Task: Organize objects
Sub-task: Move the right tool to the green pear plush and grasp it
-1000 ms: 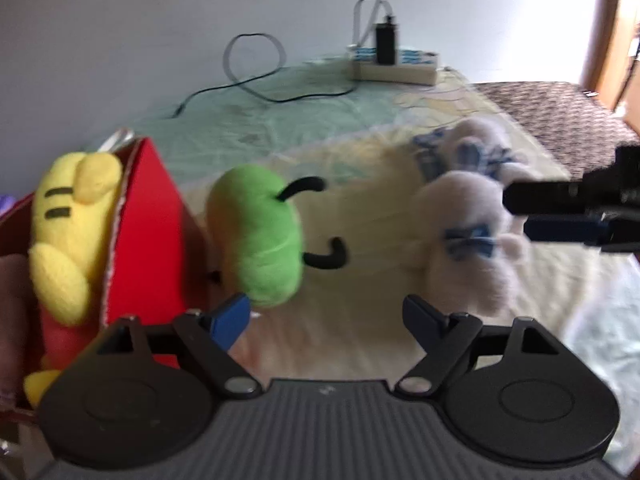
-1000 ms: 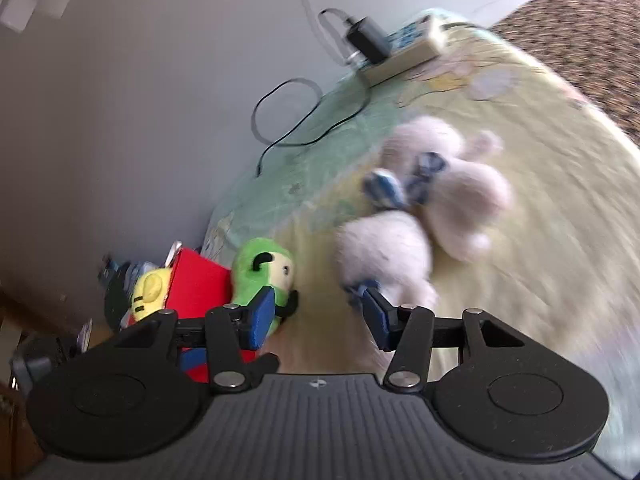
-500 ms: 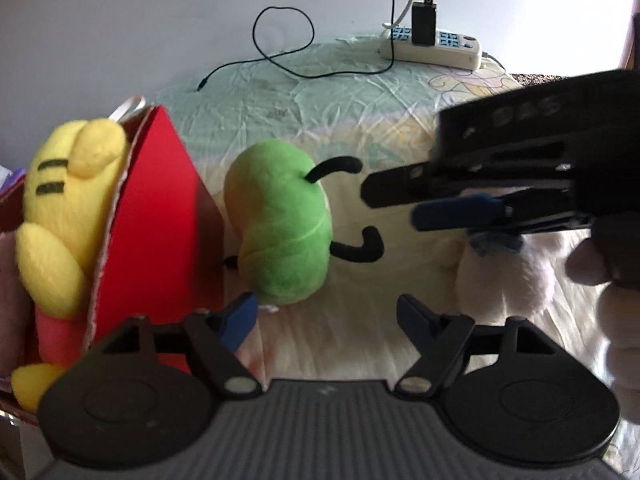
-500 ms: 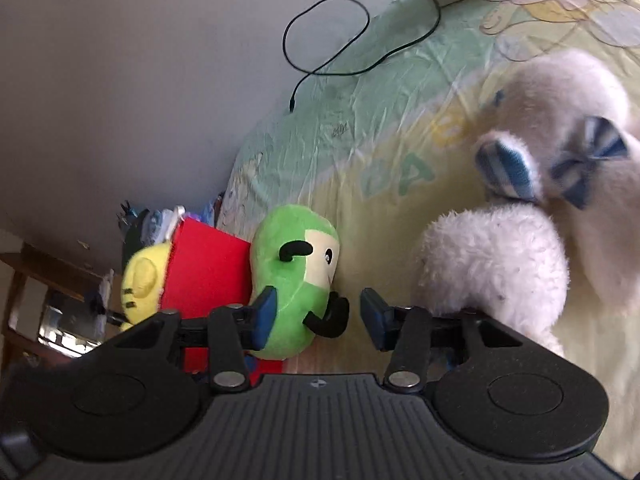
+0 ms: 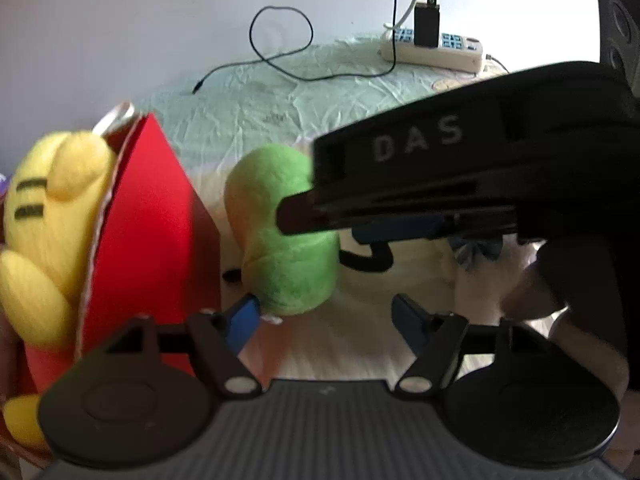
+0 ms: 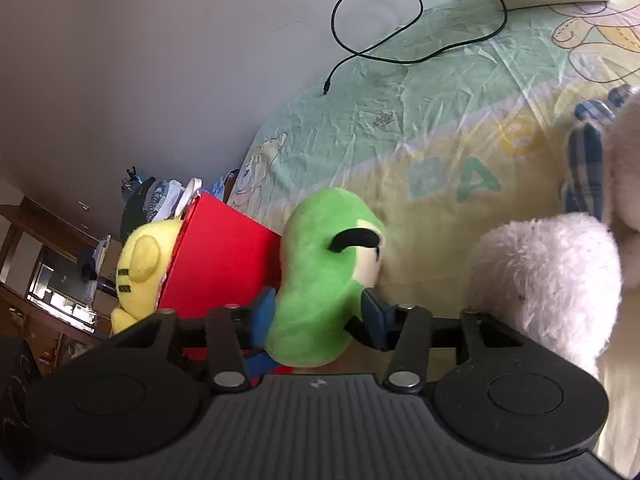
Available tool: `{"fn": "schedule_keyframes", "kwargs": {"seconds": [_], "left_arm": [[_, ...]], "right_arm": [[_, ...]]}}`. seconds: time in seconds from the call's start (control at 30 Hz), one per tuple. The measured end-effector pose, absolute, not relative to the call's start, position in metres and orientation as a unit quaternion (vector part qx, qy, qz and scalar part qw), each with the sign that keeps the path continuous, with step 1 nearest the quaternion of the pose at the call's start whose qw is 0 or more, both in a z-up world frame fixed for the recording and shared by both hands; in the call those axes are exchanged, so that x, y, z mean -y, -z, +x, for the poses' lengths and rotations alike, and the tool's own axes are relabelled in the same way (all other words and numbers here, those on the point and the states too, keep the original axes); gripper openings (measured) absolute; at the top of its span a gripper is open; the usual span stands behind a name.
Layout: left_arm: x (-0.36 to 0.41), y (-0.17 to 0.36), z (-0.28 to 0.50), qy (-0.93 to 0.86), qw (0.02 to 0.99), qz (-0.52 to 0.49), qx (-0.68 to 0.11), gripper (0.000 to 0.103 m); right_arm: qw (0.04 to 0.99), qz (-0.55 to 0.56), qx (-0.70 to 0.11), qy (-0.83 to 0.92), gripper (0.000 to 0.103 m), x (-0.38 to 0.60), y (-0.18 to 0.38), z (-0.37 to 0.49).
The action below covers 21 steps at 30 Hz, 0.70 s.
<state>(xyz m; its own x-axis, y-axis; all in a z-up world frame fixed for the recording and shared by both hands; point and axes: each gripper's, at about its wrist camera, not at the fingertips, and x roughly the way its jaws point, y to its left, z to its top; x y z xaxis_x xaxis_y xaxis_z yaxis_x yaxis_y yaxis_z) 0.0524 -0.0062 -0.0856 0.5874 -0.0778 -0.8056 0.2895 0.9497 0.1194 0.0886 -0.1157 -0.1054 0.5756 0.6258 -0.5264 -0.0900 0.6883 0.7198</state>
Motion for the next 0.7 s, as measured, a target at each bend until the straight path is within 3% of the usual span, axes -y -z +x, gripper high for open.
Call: {"fn": "schedule_keyframes", "kwargs": {"seconds": [0.17, 0.33, 0.7], "left_arm": [[0.004, 0.094, 0.056, 0.106, 0.877, 0.123, -0.453, 0.072], [0.0, 0.089, 0.048, 0.118, 0.878, 0.112, -0.45, 0.071], [-0.009, 0.062, -0.015, 0.223, 0.862, 0.077, -0.447, 0.074]], "right_arm": [[0.816, 0.299, -0.436, -0.235, 0.054, 0.1, 0.114, 0.103], [0.809, 0.311, -0.436, -0.242, 0.045, 0.108, 0.112, 0.099], [0.803, 0.286, -0.447, -0.27, 0.044, 0.122, 0.085, 0.036]]}}
